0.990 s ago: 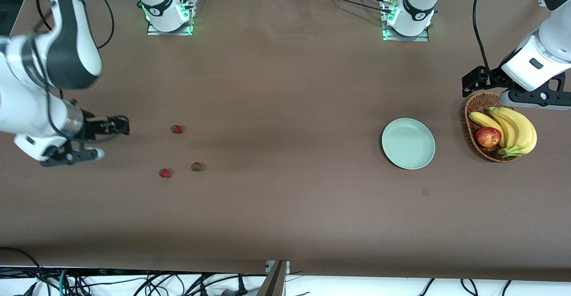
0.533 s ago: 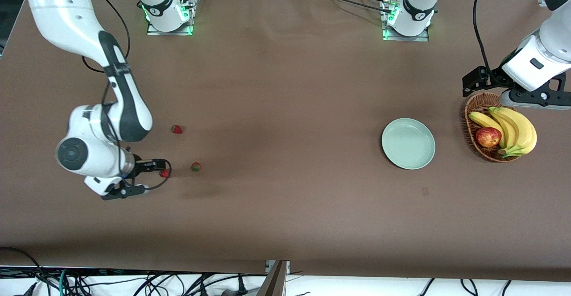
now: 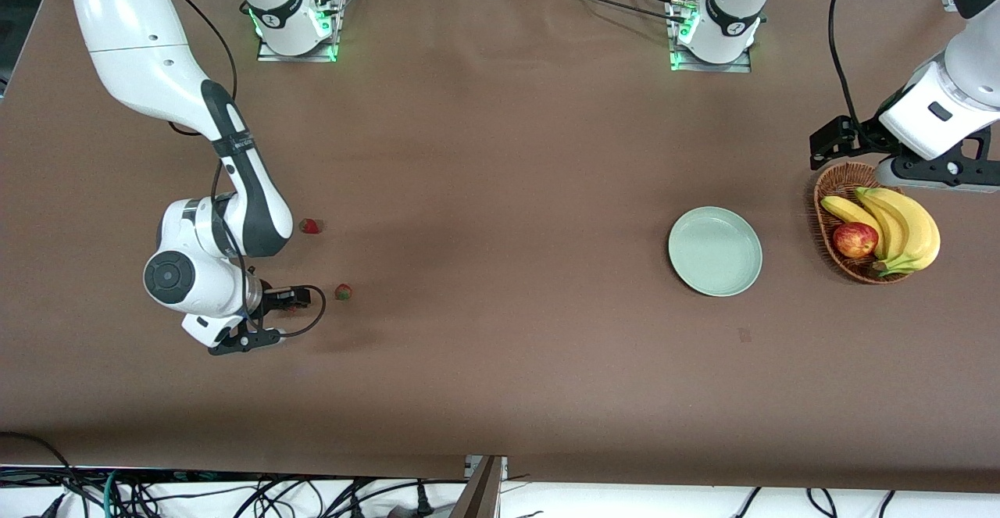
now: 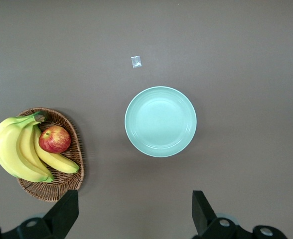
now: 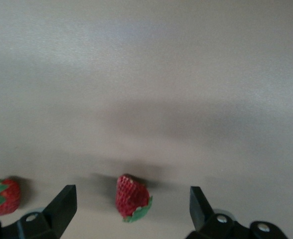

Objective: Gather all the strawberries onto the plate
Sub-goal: 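Close the right gripper on the red strawberry and lift it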

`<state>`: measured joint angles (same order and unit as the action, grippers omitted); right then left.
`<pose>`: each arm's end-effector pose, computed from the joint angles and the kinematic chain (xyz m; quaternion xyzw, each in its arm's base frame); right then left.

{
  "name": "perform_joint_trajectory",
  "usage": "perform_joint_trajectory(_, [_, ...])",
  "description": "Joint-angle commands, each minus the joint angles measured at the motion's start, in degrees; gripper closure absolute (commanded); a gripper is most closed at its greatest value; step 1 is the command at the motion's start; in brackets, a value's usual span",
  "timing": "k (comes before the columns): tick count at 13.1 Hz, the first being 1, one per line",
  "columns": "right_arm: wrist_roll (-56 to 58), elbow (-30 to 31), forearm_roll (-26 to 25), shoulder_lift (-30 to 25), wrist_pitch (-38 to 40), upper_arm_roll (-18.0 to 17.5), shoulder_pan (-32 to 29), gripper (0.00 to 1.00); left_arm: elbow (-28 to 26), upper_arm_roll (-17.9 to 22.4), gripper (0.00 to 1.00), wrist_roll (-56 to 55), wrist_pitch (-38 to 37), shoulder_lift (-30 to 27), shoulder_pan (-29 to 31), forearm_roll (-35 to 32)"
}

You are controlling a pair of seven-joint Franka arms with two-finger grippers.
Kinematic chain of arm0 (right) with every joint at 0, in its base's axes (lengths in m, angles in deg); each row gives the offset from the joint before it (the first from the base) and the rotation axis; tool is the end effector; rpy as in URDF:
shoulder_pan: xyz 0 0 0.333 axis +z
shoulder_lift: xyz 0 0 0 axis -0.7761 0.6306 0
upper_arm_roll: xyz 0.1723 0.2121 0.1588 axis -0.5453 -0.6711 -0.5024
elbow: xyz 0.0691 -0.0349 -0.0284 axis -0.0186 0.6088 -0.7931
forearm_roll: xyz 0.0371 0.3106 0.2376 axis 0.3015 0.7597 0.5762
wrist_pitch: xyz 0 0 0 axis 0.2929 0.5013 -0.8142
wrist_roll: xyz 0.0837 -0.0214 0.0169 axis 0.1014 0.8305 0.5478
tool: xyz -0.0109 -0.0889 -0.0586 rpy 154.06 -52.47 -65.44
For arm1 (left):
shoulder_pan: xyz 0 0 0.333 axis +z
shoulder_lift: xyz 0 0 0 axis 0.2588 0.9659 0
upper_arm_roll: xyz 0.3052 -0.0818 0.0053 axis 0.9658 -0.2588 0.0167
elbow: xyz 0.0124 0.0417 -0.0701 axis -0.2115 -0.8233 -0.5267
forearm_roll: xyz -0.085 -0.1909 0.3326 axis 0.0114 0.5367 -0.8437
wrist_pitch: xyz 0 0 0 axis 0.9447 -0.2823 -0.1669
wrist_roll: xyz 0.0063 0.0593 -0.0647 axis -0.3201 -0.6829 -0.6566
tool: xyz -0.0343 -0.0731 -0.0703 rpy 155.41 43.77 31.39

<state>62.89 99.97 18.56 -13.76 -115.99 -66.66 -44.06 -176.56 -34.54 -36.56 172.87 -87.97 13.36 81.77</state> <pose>0.7088 0.0862 0.1954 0.9943 0.1043 -0.0198 0.0026 0.5609 -0.0404 0.5802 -0.9991 0.0367 0.0199 0.0118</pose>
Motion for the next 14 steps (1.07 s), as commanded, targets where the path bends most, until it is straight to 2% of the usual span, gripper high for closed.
perform_joint_trajectory(1, [0.9, -0.8, 0.5, 1.6, -1.2, -0.2, -0.4, 0.02, -0.8, -0.1, 0.00, 0.0, -0.3, -1.2, 0.1, -1.0])
perform_joint_trajectory(4, [0.7, -0.8, 0.6, 1.5, -0.7, -0.2, -0.4, 0.35, -0.8, -0.1, 0.00, 0.1, -0.3, -1.2, 0.1, -1.0])
perform_joint_trajectory(6, [0.6, -0.9, 0.6, 1.2, -0.3, -0.2, -0.3, 0.39, -0.8, -0.1, 0.00, 0.1, -0.3, -1.2, 0.1, -1.0])
perform_joint_trajectory(8, [0.5, -1.0, 0.6, 1.2, 0.2, -0.2, -0.2, 0.53, -0.8, -0.1, 0.00, 0.1, -0.3, -1.2, 0.1, -1.0])
perform_joint_trajectory(12, [0.6, -0.9, 0.8, 1.1, 1.3, -0.2, -0.1, 0.61, -0.8, 0.0, 0.00, 0.1, -0.3, -1.2, 0.1, -1.0])
perform_joint_trajectory(14, [0.4, -1.2, 0.8, 1.1, 2.3, -0.2, -0.1, 0.77, -0.8, 0.0, 0.00, 0.1, -0.4, -1.2, 0.1, -1.0])
